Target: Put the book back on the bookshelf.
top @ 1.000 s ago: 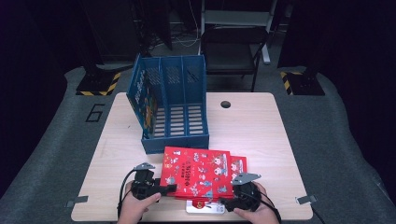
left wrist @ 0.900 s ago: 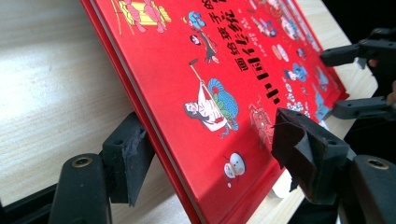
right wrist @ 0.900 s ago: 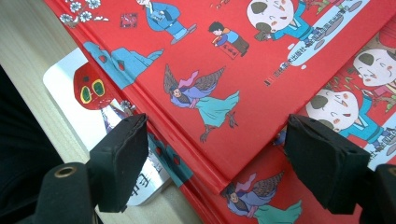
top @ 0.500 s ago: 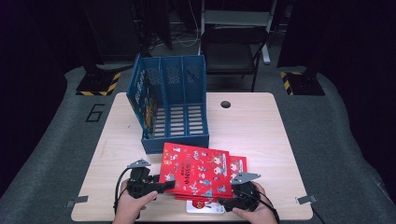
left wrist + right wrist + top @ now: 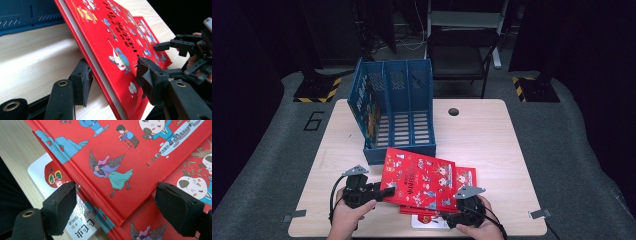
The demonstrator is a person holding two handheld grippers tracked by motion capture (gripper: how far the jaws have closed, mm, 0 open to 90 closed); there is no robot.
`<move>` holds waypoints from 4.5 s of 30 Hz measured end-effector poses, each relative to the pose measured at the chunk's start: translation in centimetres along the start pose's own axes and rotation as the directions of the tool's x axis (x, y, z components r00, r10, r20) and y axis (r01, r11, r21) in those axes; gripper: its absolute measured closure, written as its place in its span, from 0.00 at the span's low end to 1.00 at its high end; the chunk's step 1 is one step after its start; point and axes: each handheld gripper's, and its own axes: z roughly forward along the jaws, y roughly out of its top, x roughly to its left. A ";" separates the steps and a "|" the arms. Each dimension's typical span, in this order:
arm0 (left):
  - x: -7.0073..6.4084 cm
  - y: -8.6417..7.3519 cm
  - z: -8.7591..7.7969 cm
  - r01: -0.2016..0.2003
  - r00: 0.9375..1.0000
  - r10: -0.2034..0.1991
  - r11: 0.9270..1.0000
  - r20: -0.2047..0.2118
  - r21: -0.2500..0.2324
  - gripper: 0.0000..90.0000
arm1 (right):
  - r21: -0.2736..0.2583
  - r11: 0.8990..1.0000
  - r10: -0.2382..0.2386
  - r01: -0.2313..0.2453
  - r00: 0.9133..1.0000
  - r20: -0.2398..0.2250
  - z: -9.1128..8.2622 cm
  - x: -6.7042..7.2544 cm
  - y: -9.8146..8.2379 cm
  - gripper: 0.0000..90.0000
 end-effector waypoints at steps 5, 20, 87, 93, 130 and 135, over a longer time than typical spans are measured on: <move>-0.4 0.3 -0.3 -0.020 1.000 0.020 1.000 0.019 0.002 0.51 | 0.001 0.999 0.032 -0.032 0.999 0.006 0.1 0.2 0.1 0.18; -1.6 0.3 0.9 -0.090 0.993 0.082 0.992 0.080 0.094 0.44 | -0.006 1.000 0.008 -0.008 1.000 0.006 0.3 0.4 0.2 0.19; -1.6 6.3 -1.9 -0.012 1.000 0.012 1.000 0.012 -0.002 0.76 | -0.048 0.996 -0.080 0.072 0.975 -0.208 2.4 3.2 1.8 0.29; -1.4 7.0 -2.0 -0.006 1.000 0.006 1.000 0.012 -0.014 0.77 | -0.066 0.994 -0.097 0.083 0.962 -0.254 2.9 3.7 2.2 0.32; -5.7 10.6 -2.0 -0.139 0.990 0.139 0.990 -0.003 0.037 0.77 | -0.076 0.997 -0.038 0.018 0.960 -0.279 3.7 2.7 2.9 0.31; -6.3 11.0 -1.8 -0.152 0.988 0.153 0.987 -0.007 0.050 0.76 | -0.082 0.996 -0.005 -0.020 0.957 -0.291 3.8 2.2 2.8 0.31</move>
